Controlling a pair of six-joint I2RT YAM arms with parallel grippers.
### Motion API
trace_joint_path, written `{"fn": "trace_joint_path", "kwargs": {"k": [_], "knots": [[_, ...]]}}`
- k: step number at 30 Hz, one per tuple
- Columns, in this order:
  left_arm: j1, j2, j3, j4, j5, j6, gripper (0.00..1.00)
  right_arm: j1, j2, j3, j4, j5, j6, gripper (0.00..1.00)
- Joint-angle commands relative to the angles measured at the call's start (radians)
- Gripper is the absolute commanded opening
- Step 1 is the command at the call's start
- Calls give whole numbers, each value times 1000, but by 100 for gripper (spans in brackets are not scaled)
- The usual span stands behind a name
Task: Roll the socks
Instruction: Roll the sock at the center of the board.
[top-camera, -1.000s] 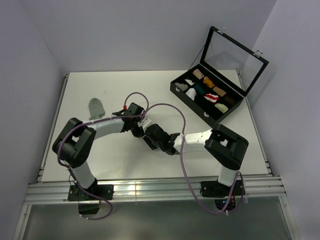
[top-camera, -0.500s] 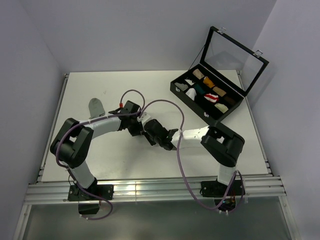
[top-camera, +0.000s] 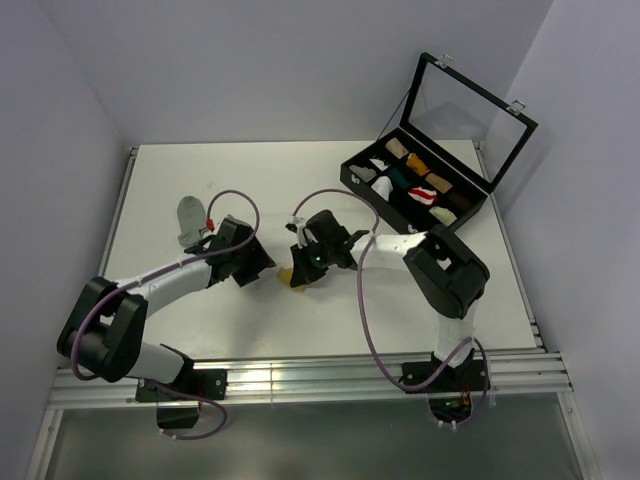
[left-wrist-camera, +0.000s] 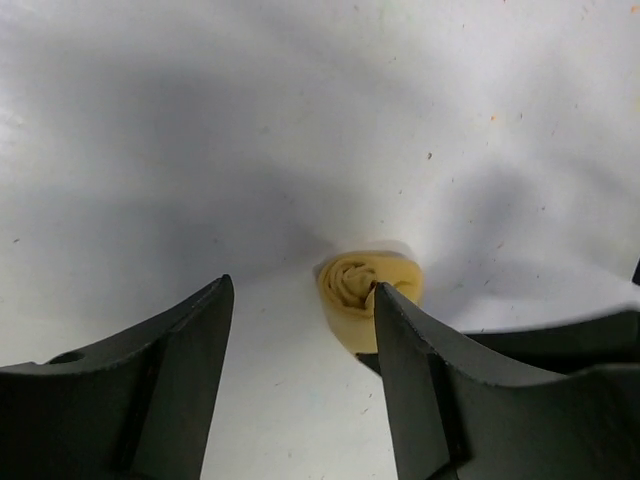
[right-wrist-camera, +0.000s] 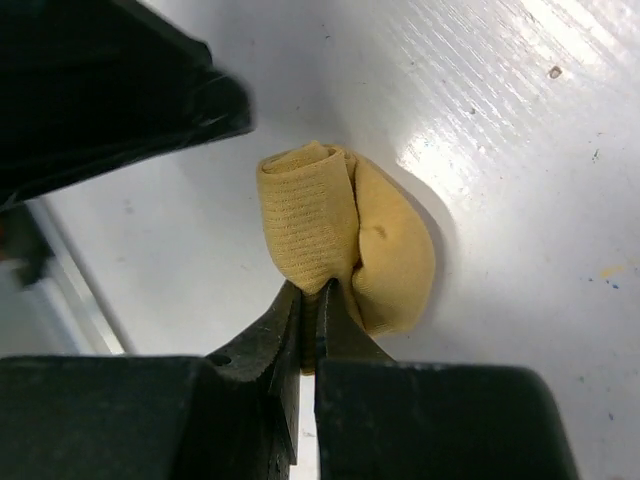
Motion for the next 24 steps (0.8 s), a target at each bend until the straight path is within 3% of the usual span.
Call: {"fn": "trace_joint_path", "kwargs": {"k": [1,12,24], "knots": [[-1,-70,-57,117,16,-16,64,-61,82,34,-75,-282,102,0],[-48,-52,-105,211,71,-51,71,-167,240,31,123,-538,331,0],[-67,72,-52,194,97,-54,59,-202,273,0,198,-528,408,0]]}}
